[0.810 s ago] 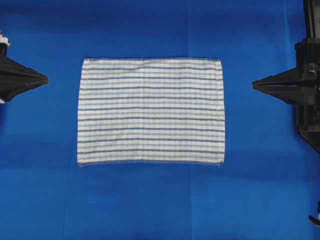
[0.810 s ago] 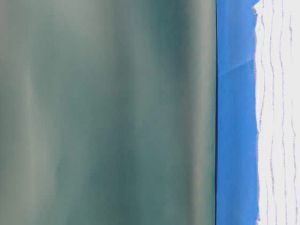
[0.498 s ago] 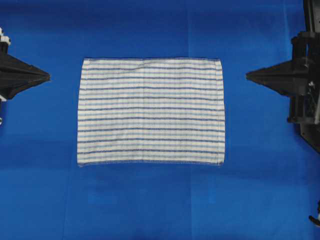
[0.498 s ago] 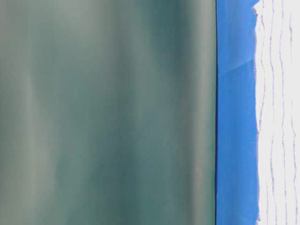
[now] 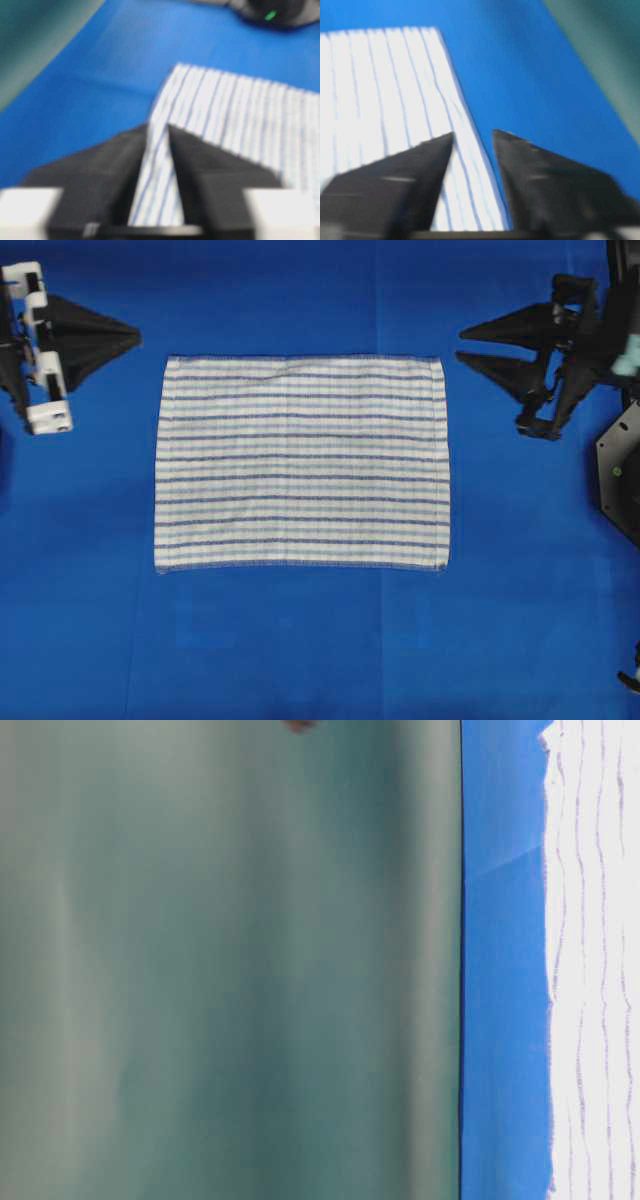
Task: Fold the blue towel.
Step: 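Move both grippers to the towel's top corners and grasp them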
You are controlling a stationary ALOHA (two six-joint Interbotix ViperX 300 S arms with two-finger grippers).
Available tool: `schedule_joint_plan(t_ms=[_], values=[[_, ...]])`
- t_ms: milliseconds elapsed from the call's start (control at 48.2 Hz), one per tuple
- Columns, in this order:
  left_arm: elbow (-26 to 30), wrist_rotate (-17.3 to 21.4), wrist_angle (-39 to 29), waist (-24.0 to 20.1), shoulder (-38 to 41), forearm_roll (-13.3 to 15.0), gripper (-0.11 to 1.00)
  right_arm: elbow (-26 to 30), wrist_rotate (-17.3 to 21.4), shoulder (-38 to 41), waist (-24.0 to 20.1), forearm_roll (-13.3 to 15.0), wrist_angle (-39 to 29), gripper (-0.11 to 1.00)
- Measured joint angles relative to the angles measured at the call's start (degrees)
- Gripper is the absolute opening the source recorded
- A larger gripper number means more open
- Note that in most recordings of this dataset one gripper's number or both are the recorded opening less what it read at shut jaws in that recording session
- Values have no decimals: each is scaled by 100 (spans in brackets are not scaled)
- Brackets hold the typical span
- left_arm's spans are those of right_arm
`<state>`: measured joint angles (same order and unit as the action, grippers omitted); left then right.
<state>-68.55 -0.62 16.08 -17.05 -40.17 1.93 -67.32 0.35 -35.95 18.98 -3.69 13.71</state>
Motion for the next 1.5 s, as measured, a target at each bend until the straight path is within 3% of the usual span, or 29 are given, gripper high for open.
schedule_joint_plan(t_ms=[104, 166, 208, 436, 664, 997, 1121, 1204, 1370, 1495], values=[[0, 0, 97, -176, 466, -9, 57, -18, 0, 519, 264, -105, 158, 62], [-9, 0, 193, -255, 765, 0, 71, -35, 0, 844, 378, -149, 334, 69], [-9, 0, 264, -308, 958, 0, 75, -44, -9, 1037, 431, -158, 439, 69], [26, 0, 1046, -650, 2364, 0, 71, -53, 0, 2250, 492, -352, 1178, 68], [202, 0, 1292, -870, 3445, 0, 70, 18, 0, 3243, 554, -545, 1705, 68], [396, -18, 1644, -905, 4562, 35, 70, 70, 0, 3691, 554, -571, 1802, 67], [404, -26, 1679, -905, 4588, 53, 65, 70, 0, 3700, 519, -571, 1811, 57], [413, -35, 1679, -914, 4588, 53, 58, 62, 0, 3709, 475, -571, 1811, 39], [431, -123, 1573, -923, 4588, 53, 28, 53, -9, 3788, 360, -571, 1811, 7], [466, -123, 1459, -896, 4579, 53, 7, 53, 0, 3806, 299, -571, 1828, -2]])
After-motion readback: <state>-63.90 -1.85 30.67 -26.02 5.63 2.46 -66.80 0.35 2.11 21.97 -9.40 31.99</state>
